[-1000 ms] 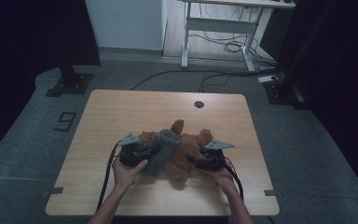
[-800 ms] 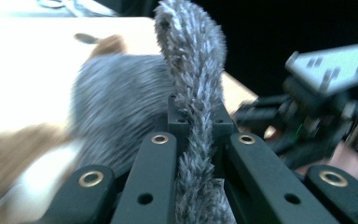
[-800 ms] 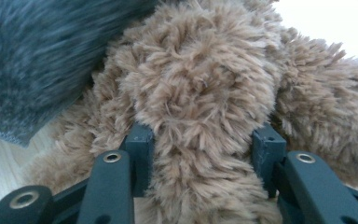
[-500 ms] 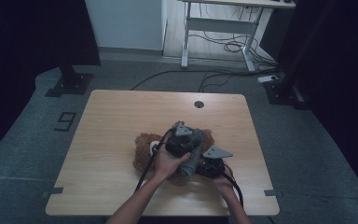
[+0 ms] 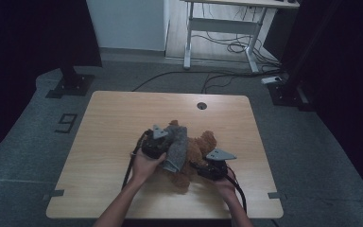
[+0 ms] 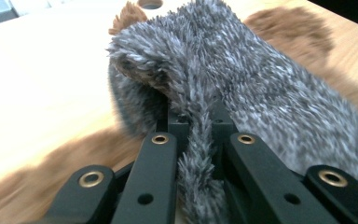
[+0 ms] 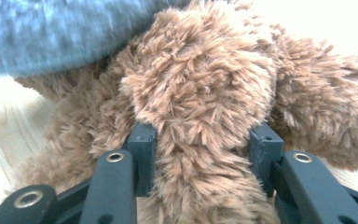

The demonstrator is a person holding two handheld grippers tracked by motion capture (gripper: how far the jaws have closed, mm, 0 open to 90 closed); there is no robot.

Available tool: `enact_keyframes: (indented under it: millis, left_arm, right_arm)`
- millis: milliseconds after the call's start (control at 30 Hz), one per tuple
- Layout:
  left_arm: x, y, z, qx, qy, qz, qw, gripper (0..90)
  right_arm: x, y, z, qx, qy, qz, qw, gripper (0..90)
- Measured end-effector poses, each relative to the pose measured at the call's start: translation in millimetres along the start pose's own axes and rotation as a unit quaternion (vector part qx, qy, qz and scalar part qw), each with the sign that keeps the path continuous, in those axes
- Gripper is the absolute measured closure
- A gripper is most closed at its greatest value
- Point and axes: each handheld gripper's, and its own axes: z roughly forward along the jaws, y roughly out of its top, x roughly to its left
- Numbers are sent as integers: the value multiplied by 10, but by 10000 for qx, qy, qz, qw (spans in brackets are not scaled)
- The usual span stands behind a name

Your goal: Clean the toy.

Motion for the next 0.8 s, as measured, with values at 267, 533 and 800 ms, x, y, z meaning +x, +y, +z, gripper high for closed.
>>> enact_keyframes:
  millis: [267,533,800]
  left_arm:
    - [394,-250,-299,-277,173,-500,9982,841]
    - [619,-580,-422,-217,235,-787,9964,842]
    - [677,-874,-316,165,268,-967,9948,845]
  right_arm:
    - [0,-13,5,-15,8,55,10000,558]
    - [-11,-11,13,-20,24,110,9999,558]
    - [-25,-18,25,-60,45,198,9998,558]
